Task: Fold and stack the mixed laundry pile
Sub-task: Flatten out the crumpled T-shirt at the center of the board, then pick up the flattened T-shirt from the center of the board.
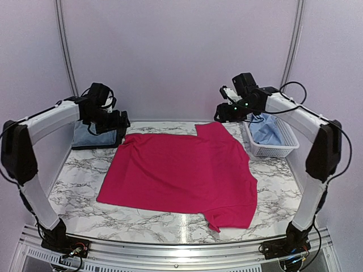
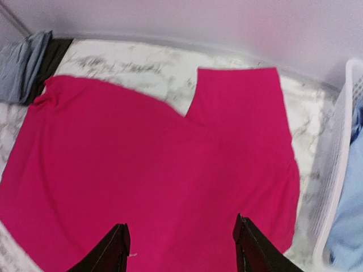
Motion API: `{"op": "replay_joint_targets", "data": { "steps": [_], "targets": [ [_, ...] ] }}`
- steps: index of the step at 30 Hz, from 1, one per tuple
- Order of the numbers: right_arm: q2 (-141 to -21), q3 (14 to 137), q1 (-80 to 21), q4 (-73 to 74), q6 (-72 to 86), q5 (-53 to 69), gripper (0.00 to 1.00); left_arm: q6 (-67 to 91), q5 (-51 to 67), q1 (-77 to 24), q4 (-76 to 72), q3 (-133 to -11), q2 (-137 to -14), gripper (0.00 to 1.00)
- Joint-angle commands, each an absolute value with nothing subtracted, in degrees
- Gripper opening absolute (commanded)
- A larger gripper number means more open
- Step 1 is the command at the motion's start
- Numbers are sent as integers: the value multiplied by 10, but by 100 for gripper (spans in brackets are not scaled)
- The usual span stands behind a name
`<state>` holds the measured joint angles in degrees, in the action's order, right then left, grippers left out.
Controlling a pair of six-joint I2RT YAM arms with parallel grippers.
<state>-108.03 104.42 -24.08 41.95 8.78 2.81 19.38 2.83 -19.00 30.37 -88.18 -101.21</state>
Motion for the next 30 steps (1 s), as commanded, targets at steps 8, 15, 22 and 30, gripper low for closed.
{"op": "replay_joint_targets", "data": {
  "steps": [8,15,22,30],
  "targets": [
    [-762,624,-315,495,327,77,58,314,55,-217,337,-505,-739,99],
    [-649,505,-385,540,473,67,59,379,48,-240,361,-464,-711,99],
    [-598,421,-465,557,611,61,64,417,26,-240,379,-458,-726,99],
    [-557,332,-499,523,709,51,70,421,23,-239,379,-488,-761,99]
  ]
}}
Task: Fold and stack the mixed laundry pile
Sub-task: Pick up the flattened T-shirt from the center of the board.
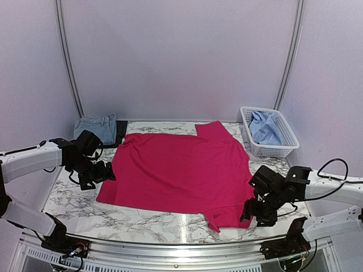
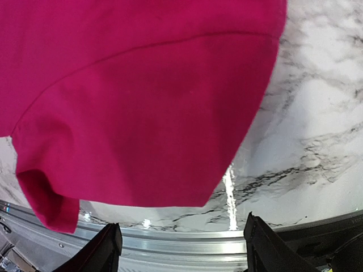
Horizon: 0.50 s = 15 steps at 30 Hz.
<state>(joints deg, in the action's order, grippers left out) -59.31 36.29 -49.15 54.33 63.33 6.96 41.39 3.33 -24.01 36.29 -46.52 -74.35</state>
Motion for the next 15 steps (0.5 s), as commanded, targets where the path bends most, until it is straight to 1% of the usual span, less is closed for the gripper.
{"op": "replay_joint_targets", "data": {
  "steps": [1,5,6,9,11,15],
  "targets": [
    [-546,319,-499,514,713,50,70,419,23,-239,378,-491,-766,99],
    [-524,279,-499,479,722,56,67,414,24,-236,373,-493,-775,99],
    [-526,265,-499,448,717,57,63,415,32,-229,362,-485,-769,99],
    [-544,266,-498,428,704,56,58,416,43,-214,359,-475,-763,99],
    [-552,268,-497,420,695,52,52,415,48,-208,356,-469,-758,99],
    [-556,266,-487,417,683,42,48,416,51,-203,353,-460,-751,98]
  ]
}}
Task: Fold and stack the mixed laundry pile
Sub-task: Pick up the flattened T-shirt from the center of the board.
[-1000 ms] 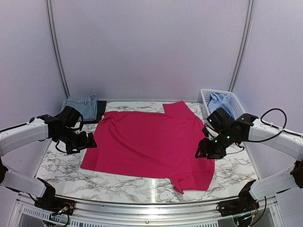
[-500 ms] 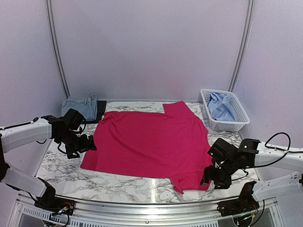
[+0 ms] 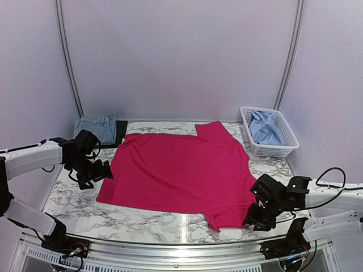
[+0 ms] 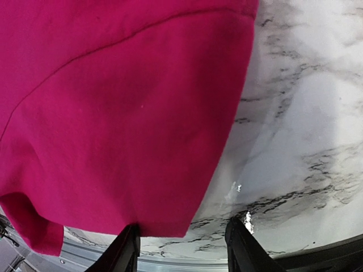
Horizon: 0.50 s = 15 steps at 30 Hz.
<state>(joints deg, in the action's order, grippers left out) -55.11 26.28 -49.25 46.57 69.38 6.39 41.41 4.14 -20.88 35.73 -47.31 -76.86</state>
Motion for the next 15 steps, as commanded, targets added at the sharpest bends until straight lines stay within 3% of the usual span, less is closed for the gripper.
{"op": "replay_joint_targets", "data": {
  "steps": [1,9,15],
  "targets": [
    [-554,262,-482,417,677,38,48,415,52,-202,352,-458,-750,98],
    [-553,248,-432,385,625,52,31,417,54,-193,349,-443,-743,94],
    [-542,255,-431,404,620,60,7,434,48,-185,361,-412,-723,87]
  ]
}}
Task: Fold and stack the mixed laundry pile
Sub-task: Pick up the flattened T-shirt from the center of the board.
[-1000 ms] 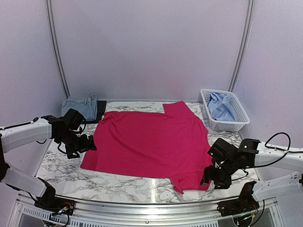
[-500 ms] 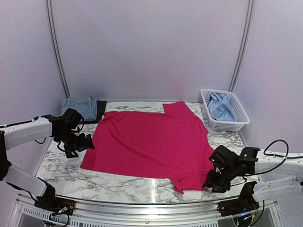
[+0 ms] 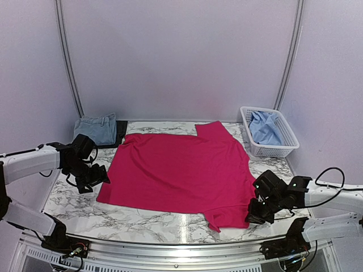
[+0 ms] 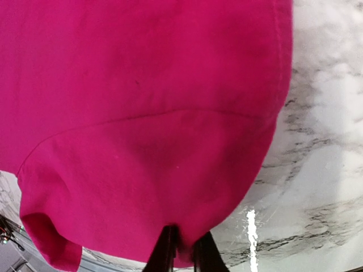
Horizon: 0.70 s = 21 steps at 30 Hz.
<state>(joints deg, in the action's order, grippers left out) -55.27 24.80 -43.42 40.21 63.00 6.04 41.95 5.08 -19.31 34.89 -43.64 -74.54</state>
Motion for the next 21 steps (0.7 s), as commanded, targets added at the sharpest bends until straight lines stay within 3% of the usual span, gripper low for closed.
{"op": "replay_joint_targets", "data": {
  "steps": [1,3,21],
  "targets": [
    [-537,257,-430,412,621,60,4,440,47,-185,367,-406,-718,85],
    [-525,255,-431,421,626,65,0,448,47,-184,373,-388,-707,81],
    [-497,252,-431,451,620,80,0,450,59,-180,346,-337,-705,39]
  ]
}}
